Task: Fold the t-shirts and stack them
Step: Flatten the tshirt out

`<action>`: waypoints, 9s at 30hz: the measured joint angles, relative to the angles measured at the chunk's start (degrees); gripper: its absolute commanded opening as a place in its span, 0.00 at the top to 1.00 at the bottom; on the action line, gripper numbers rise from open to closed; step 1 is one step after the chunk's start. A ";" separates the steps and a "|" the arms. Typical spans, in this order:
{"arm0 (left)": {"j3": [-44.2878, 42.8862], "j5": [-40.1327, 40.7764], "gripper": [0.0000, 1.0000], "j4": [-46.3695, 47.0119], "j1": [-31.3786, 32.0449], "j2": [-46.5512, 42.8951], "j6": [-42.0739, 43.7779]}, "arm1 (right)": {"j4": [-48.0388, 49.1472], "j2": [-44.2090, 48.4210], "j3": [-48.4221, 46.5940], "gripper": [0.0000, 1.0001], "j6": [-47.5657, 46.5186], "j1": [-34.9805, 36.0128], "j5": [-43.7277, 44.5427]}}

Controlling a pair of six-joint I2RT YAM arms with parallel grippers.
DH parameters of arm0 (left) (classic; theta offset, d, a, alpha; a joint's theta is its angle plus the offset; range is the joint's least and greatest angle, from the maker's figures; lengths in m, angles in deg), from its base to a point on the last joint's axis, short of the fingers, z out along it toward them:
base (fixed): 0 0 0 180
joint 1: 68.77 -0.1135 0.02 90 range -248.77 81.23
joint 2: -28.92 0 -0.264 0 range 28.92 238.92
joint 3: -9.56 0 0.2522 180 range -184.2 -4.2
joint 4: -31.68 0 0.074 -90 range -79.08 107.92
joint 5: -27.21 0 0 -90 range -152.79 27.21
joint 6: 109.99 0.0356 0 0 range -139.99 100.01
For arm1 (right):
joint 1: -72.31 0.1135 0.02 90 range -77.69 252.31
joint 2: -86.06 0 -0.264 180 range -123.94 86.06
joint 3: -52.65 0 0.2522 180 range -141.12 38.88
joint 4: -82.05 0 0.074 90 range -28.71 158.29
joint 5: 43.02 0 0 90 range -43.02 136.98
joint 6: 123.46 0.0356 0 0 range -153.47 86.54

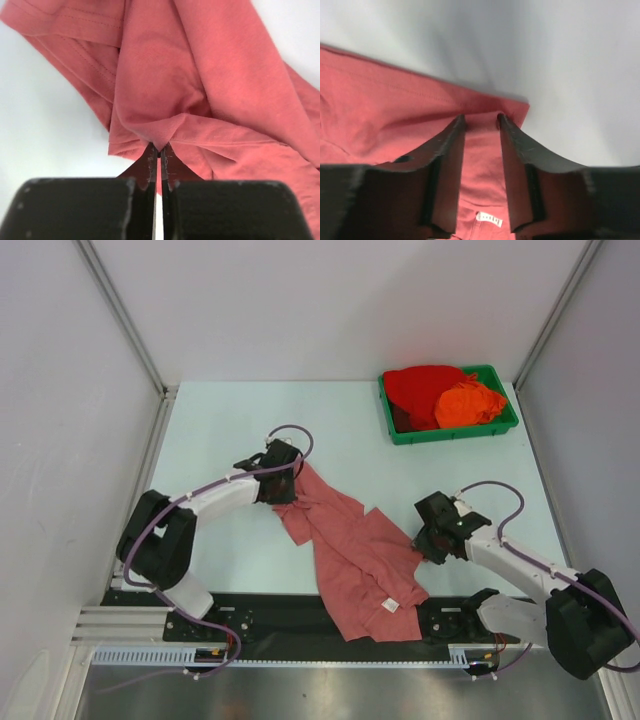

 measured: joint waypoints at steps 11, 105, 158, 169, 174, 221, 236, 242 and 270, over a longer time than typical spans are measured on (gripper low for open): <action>-1.53 3.76 1.00 -3.13 0.04 -10.78 1.79 | 3.23 -2.01 -4.48 1.00 -11.04 -2.67 2.49; -18.82 10.34 1.00 10.27 -19.15 -17.18 22.99 | 42.01 -28.96 -62.71 1.00 -54.80 -4.04 -16.37; 4.02 9.75 0.36 -22.36 -33.18 -14.29 -15.37 | 21.55 -18.64 -18.25 0.65 -36.83 13.60 -31.82; 3.89 15.50 0.30 -22.36 -33.18 -26.23 -14.32 | 23.56 -37.81 -26.60 0.52 -34.21 21.35 -16.17; 3.89 16.59 0.24 -21.55 -33.05 -26.43 -12.72 | 20.04 -42.01 -32.74 0.44 -31.30 21.44 -6.80; 10.58 19.67 0.51 -43.69 31.76 -7.06 -47.39 | -0.22 -7.39 -25.62 0.04 -39.10 -7.30 -7.13; 11.15 18.86 0.67 -38.51 31.76 -4.94 -45.77 | -0.74 -4.96 -23.17 0.05 -38.62 -7.30 -8.44; 11.06 18.86 1.00 -38.47 31.74 -4.94 -45.16 | -1.33 -4.96 -23.10 0.12 -38.62 -7.41 -8.31; 11.72 16.90 1.00 -23.06 6.78 -33.94 -20.90 | 0.48 -4.11 -6.56 0.50 -28.04 -29.14 -10.82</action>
